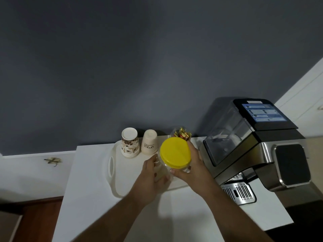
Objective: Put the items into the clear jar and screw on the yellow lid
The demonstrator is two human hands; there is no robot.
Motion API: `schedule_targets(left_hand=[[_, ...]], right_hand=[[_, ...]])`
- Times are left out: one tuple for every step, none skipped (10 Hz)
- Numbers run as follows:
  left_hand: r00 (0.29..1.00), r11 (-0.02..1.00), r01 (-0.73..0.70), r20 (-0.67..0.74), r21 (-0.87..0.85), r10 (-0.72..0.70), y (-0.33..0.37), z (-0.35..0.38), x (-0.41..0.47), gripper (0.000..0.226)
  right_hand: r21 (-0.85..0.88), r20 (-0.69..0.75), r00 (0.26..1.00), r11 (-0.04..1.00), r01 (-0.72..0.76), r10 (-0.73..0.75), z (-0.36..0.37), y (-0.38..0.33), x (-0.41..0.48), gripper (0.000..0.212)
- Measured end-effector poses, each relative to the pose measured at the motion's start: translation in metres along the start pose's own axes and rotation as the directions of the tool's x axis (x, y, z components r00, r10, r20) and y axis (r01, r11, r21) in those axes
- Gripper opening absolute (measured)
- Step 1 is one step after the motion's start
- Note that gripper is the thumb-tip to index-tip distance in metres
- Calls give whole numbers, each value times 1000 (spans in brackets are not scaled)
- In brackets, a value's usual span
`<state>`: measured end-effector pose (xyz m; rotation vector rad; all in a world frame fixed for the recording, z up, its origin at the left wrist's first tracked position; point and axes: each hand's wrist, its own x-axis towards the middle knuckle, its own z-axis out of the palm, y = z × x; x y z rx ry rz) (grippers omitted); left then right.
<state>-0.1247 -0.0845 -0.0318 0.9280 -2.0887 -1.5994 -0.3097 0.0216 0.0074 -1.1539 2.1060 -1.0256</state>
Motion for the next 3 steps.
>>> schedule_targets(left_hand=[[1000,998,-6,17,55,5,1,-4,0,90],[998,989,-40,62,141,31,-3,-11,0,91],[998,955,-58,29,292,52,-12,-21,-9,88]], right_hand=[[16,-8,1000,1000,1,-1,1,3,-1,125],[45,-7,1000,999,10,-10,1,3,-1,127],[73,-6,999,996,46,-45,1,2,-7,132]])
